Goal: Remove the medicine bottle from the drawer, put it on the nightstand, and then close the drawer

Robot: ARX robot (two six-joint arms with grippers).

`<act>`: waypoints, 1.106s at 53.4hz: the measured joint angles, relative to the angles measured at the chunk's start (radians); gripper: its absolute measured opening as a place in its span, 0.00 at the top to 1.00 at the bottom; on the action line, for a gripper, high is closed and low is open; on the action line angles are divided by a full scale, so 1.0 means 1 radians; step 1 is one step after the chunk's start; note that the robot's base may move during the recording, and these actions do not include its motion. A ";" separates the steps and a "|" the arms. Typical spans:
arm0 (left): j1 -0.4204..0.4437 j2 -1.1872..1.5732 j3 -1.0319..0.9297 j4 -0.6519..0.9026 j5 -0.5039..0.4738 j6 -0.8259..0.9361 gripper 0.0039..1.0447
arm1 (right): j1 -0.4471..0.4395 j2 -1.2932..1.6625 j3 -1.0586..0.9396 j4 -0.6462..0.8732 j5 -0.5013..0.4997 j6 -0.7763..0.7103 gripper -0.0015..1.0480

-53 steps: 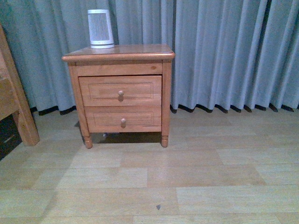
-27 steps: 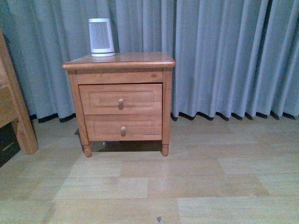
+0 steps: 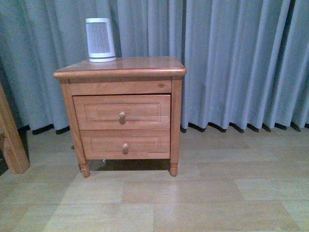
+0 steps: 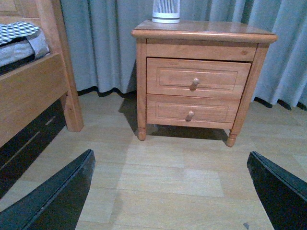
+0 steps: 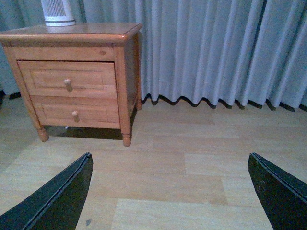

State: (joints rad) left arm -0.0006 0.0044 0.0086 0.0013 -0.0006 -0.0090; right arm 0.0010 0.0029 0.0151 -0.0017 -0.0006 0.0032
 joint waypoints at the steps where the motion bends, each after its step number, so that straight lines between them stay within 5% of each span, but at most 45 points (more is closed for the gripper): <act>1: 0.000 0.000 0.000 0.000 0.000 0.000 0.06 | 0.000 0.000 0.000 0.000 0.000 0.000 0.07; 39: 0.000 0.000 0.000 0.000 0.000 0.000 0.06 | 0.000 0.001 0.000 0.000 0.000 0.000 0.07; 44: 0.039 0.168 0.085 -0.125 0.199 -0.115 0.06 | 0.000 0.001 0.000 0.000 0.000 0.000 0.07; 59: 0.008 0.934 0.412 0.397 0.267 -0.171 0.06 | 0.000 0.001 0.000 0.000 0.000 0.000 0.07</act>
State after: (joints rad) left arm 0.0071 0.9382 0.4206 0.3985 0.2661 -0.1802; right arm 0.0010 0.0040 0.0151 -0.0017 -0.0002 0.0032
